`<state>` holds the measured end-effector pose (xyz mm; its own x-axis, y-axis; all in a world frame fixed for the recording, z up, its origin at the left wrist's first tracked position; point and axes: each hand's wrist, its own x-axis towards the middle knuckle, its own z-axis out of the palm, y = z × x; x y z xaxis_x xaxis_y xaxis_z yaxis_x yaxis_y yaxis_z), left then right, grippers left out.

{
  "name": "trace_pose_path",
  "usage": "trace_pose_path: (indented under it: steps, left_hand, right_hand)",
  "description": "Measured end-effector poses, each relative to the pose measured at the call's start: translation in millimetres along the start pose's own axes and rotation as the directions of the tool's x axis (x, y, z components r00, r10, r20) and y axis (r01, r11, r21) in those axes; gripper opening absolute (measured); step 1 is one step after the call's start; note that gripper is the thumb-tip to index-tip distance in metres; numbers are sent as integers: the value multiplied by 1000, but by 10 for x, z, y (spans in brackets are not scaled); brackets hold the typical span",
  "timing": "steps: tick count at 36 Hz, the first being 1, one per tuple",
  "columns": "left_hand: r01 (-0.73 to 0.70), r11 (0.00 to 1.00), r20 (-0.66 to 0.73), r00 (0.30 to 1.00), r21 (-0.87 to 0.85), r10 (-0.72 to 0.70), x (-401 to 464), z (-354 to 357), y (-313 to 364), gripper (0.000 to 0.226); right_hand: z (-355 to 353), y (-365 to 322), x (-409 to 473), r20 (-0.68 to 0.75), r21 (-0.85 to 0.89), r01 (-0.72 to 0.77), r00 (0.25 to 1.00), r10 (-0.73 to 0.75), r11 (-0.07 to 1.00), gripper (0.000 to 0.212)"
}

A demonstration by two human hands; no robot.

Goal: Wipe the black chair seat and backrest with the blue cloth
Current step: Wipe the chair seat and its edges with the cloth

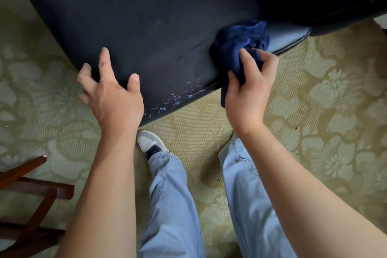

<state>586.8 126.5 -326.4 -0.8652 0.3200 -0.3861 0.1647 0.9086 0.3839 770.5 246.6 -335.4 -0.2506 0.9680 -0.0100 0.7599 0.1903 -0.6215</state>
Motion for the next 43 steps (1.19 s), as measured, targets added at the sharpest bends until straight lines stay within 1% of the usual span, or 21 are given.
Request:
trace_pose_path:
  steps: [6,9,11,13,15,18,20,22,24,28,32,36,39,43]
  left_hand:
    - [-14,998,29,1000,63,12,-11,-33,6,67]
    - [-44,994,61,997,101,38,2,-62,-10,68]
    - [-70,991,94,994,112,59,9,-94,-33,69]
    - [-86,990,126,990,116,71,21,-148,-57,70]
    - [-95,991,146,986,96,80,26,-219,-82,70]
    - [-118,993,135,984,-5,118,43,-285,-176,70]
    - [-112,991,135,983,-72,121,41,-292,-256,70]
    - [-94,993,149,983,-77,105,10,-272,-294,69]
    - [-92,994,152,983,-63,100,-40,-251,-294,68]
    - [-86,995,118,989,-50,91,-44,-191,-293,68]
    - [-68,996,92,993,-57,73,-57,-155,-303,68]
    - [-65,995,89,994,-73,71,-46,-147,-320,67]
    - [-90,994,87,992,-68,96,-48,-145,-355,66]
    - [-102,994,106,989,-47,106,-50,-153,-402,63]
  right_hand:
    - [207,-302,-339,73,-6,-1,997,1,1000,46]
    - [256,-436,-499,130,-12,10,992,-9,1000,49]
    - [242,-475,-528,141,-1,21,990,-21,1000,49]
    - [191,-476,-495,107,11,12,994,-13,1000,47]
    - [124,-461,-441,43,6,-4,999,4,1000,45]
    - [24,-384,-325,-47,11,-45,998,46,999,43]
    - [-21,-312,-242,-76,19,-93,993,94,995,44]
    - [-23,-227,-195,-75,2,-123,990,123,992,45]
    - [18,-163,-217,-43,-25,-126,991,125,992,45]
    - [117,-162,-286,-32,-11,-122,992,122,992,45]
    - [207,-259,-378,-48,-23,-61,997,60,998,44]
    - [302,-364,-523,12,-26,-26,1000,26,999,47]
    - [369,-481,-681,47,-14,-2,999,2,1000,48]
    - [449,-622,-882,138,7,36,990,-37,999,50]
